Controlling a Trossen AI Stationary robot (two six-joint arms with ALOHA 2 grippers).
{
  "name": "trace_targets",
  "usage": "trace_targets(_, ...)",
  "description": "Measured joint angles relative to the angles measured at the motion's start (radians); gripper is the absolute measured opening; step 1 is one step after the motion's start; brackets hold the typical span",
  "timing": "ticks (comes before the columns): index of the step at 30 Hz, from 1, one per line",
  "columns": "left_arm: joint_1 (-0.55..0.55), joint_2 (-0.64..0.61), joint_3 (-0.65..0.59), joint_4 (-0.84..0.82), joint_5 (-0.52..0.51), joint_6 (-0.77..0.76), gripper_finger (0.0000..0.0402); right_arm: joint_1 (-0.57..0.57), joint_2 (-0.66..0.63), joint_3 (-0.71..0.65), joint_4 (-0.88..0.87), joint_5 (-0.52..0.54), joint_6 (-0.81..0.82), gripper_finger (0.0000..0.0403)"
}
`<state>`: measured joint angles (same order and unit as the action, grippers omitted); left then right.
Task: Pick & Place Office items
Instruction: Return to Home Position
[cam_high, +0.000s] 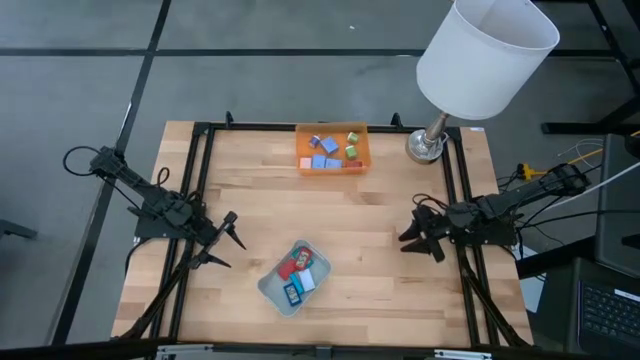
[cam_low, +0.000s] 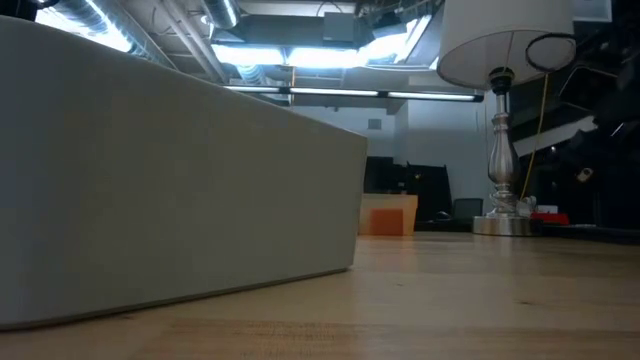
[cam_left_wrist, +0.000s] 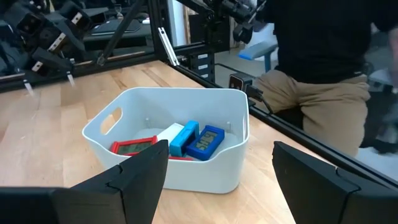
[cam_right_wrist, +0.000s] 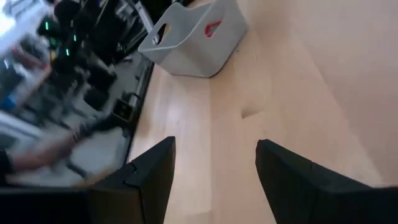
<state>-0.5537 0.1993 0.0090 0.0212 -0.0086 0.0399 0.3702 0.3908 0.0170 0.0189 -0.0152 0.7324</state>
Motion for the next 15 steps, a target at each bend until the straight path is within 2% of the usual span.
trace_targets(3, 0.0, 0.0, 0.0, 0.001, 0.0, 0.0, 0.0281, 0.0, 0.0, 0.0, 0.0, 0.0, 0.082, 0.0221)
trace_targets(7, 0.0, 0.0, 0.0, 0.001, 0.0, 0.0, 0.0281, 0.001, -0.004, 0.0, -0.006, 0.0, 0.095, 0.0221)
trace_targets(15, 0.0, 0.0, 0.0, 0.005, 0.0, 0.0, 0.0281, 0.006, -0.146, 0.001, -0.01, 0.008, 0.094, 0.0221)
